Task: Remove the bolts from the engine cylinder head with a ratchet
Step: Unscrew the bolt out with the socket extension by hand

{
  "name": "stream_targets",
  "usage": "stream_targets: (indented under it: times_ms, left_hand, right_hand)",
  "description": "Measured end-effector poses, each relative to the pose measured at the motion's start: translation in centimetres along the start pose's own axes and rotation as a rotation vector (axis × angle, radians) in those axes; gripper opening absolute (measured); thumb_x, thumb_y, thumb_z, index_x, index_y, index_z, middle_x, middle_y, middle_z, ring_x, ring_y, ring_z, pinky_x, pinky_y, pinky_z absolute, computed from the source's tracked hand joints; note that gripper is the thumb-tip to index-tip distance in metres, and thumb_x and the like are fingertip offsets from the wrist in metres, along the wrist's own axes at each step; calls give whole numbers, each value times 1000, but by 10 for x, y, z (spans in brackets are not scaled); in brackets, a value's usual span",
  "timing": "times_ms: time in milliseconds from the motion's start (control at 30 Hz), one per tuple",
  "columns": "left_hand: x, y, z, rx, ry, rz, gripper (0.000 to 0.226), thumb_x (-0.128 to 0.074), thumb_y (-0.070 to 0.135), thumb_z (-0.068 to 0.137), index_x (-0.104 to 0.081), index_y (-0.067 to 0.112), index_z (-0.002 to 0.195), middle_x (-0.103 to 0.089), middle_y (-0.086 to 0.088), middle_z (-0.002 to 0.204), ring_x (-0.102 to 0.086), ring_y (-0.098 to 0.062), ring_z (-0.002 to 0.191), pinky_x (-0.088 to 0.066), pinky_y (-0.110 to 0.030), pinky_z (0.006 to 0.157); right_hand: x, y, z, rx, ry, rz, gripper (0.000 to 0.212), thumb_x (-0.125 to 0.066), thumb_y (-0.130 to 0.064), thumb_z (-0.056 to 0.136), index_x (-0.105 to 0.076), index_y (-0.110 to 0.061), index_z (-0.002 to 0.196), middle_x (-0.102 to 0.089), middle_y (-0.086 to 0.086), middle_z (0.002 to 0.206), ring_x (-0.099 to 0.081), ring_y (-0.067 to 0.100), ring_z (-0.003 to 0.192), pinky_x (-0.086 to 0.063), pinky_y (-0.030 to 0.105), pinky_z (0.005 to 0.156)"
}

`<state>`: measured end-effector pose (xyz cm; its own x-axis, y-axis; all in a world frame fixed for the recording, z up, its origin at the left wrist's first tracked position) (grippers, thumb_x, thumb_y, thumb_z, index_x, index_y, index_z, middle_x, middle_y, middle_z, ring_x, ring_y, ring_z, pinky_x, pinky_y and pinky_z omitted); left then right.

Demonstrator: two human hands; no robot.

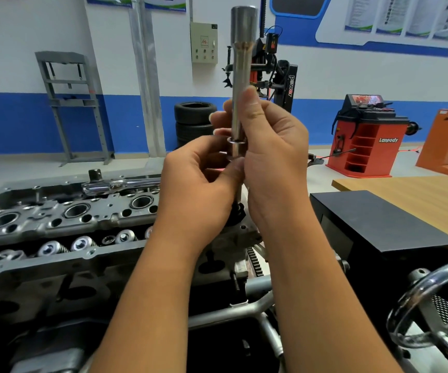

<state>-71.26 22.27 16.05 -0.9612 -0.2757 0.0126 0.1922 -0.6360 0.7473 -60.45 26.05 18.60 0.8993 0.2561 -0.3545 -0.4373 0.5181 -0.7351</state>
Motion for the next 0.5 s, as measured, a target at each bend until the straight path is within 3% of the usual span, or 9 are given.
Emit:
stream_targets:
  times_ms: [133,300,367,500]
  left_hand:
    - [4,0,0,-24,49,35,33,-77,3,90,-75,34,101,-80,9,89,-77,-11,83,-61,-23,70]
    - [-12,3,-1,-16,-91,-27,29,-58,3,104,-71,20,124,-80,4,105,-75,-13,102,-63,-32,86]
    - [-9,5,-1,-26,-50,-1,27,-60,5,104,-72,26,117,-79,3,100,-76,-13,95,-63,-31,81]
    - [5,3,-3,-18,88,22,29,-78,5,91,-74,30,107,-79,2,84,-76,-15,71,-59,-28,59]
  right_hand:
    - [5,-2,-6,36,79,20,15,-77,-20,94,-69,-11,84,-77,11,82,-70,22,72,-63,51,74]
    - [1,-1,-2,36,55,-3,31,-60,-28,104,-71,-1,94,-77,19,86,-74,19,78,-62,37,79]
    - [-1,2,-1,-4,34,19,36,-56,-32,106,-71,0,98,-77,20,88,-73,19,76,-62,39,73]
    - [-2,0,-4,14,28,35,17,-71,-26,98,-65,-10,96,-77,19,89,-74,27,76,-63,54,69]
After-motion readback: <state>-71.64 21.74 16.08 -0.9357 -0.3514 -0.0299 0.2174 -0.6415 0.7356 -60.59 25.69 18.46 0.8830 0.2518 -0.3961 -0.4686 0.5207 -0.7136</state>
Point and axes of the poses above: each hand's wrist, its own z-axis towards the middle knuckle, its own x-axis out of the back of the hand, y = z × x, the point moved 10 cm from there along z, towards the middle knuckle
